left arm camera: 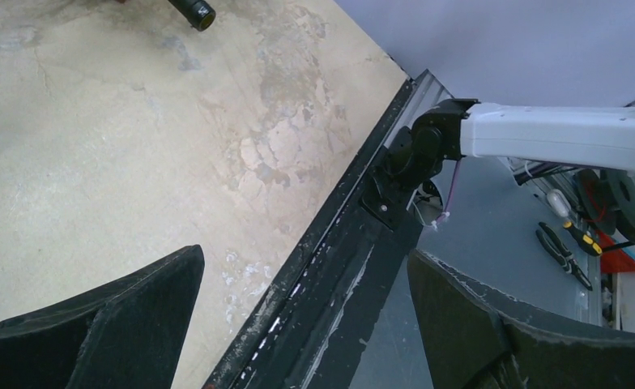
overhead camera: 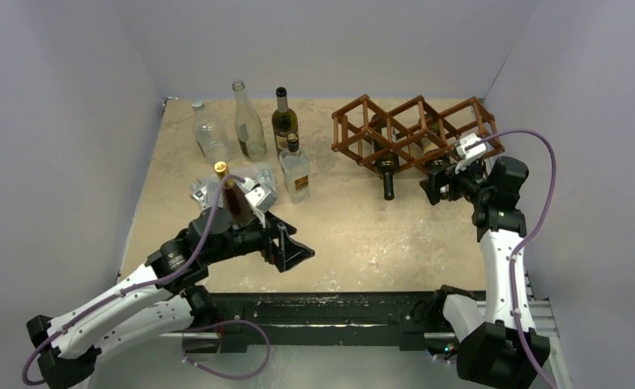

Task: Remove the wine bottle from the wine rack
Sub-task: Pick up the wine bottle from the wine rack.

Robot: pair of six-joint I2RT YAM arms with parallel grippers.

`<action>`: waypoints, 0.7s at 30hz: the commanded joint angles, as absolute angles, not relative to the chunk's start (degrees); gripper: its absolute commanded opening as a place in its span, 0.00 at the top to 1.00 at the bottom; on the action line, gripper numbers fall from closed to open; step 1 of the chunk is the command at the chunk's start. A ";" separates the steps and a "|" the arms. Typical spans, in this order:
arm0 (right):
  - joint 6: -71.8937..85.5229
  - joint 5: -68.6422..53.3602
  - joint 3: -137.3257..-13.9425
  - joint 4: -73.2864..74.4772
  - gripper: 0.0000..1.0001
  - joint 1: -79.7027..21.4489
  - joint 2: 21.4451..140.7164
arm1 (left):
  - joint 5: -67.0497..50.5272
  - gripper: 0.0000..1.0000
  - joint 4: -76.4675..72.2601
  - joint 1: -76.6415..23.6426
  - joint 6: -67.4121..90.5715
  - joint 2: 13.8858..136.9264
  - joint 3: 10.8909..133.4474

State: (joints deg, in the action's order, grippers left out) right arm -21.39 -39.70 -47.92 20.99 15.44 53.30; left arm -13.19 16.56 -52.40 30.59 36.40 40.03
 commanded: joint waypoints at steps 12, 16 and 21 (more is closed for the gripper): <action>-13.58 -20.18 -43.05 -6.24 0.08 15.63 67.76 | -7.95 0.03 2.66 -53.52 32.23 42.80 35.71; -13.36 -19.07 -44.11 -8.07 0.19 15.19 73.31 | -7.56 0.03 0.91 -53.59 32.94 43.23 34.31; -12.45 -18.63 -43.06 -9.83 0.28 13.92 76.46 | -7.38 0.03 -1.14 -53.62 33.23 43.59 33.32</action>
State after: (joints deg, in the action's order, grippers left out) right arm -13.96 -20.21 -42.72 -4.49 14.98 75.85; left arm -8.21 3.95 -53.34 32.23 43.46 33.82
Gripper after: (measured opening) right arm 0.733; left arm 0.966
